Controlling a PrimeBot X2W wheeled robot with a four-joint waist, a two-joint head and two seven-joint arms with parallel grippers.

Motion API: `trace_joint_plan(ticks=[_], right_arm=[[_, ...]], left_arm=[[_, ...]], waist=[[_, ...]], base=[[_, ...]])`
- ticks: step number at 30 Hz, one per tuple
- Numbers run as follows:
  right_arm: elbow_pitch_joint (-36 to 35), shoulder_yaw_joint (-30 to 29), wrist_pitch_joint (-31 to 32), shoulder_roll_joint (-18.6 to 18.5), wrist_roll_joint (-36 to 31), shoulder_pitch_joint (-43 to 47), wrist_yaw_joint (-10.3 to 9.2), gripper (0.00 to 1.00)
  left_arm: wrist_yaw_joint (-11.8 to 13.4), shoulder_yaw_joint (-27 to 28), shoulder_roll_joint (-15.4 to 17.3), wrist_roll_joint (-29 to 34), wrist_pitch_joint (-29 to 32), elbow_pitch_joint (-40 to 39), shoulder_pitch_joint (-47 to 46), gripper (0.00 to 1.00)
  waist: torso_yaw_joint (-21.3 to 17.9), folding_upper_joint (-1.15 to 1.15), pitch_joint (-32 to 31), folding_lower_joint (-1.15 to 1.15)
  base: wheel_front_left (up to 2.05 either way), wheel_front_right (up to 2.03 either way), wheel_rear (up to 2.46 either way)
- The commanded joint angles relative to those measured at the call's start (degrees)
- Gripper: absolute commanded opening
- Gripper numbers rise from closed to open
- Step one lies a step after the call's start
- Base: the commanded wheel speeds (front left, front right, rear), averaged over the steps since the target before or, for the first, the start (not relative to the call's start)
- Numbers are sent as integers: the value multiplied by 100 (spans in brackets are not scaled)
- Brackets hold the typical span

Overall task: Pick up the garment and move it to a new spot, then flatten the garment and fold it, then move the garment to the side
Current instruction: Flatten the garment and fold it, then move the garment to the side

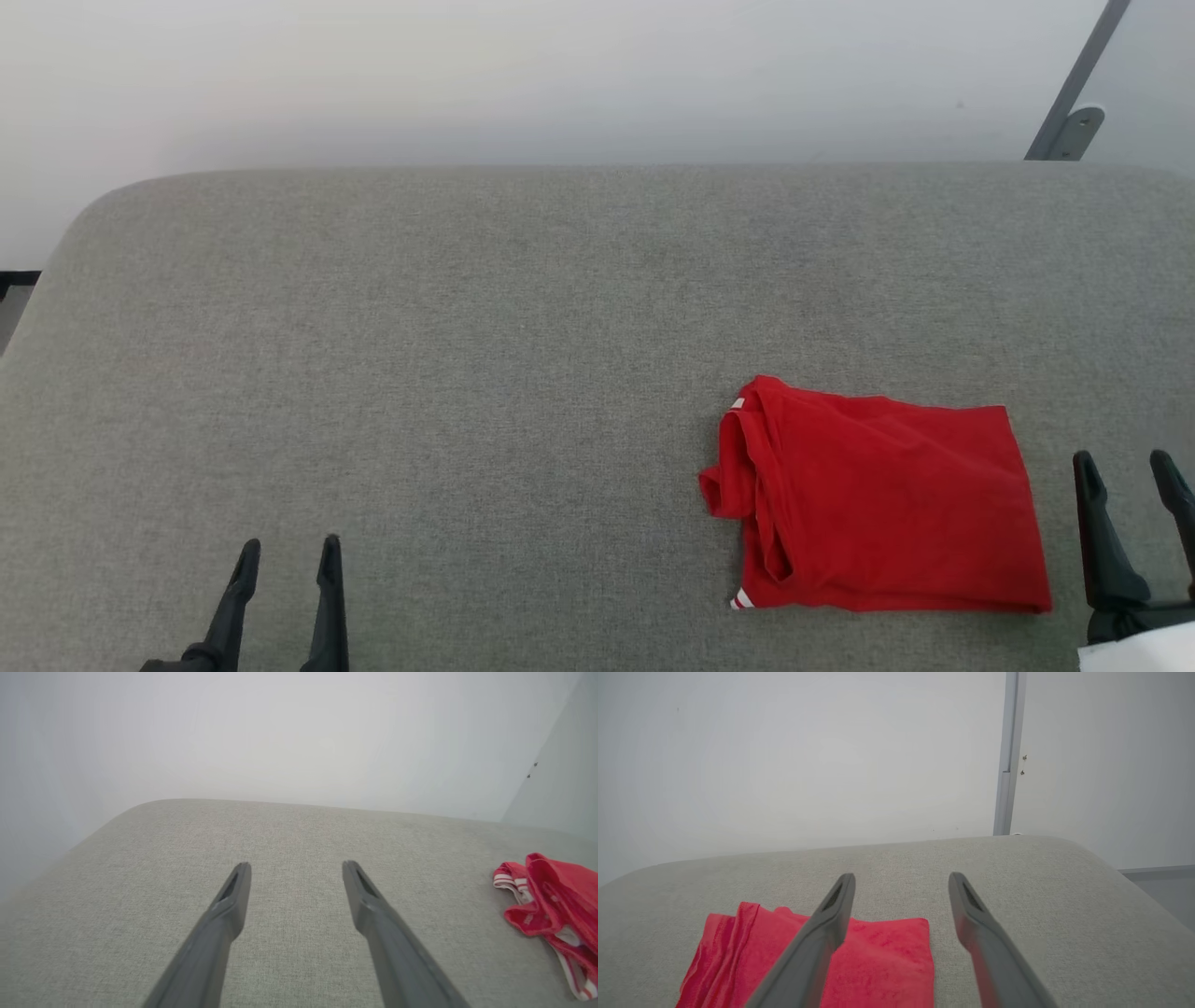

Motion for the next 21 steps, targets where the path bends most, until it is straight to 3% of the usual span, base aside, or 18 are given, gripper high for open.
trace_joint_plan(ticks=[1, 14, 18, 21], right_arm=[[-71, -47, 25, 27, 34, 78, -3, 100], [-182, -188, 342, 11, -49, -26, -3, 100], [-62, -194, 919, -187, -125, -462, -3, 100], [223, 92, 2113, -652, -156, -844, -3, 100]], left_arm=[[-8, 18, -11, -3, -28, -50, 63, 100], [-8, -89, -69, 57, -28, -102, -164, 100], [-8, -219, -73, 56, -28, -73, -322, 100], [-8, -484, -62, 186, -28, 56, -642, 100]], waist=[[14, 0, 15, 0], [2, 0, 83, 0], [-36, 0, 199, 0], [34, 0, 387, 0]], base=[[0, 0, 0], [0, 0, 0], [0, 0, 0], [0, 0, 0]])
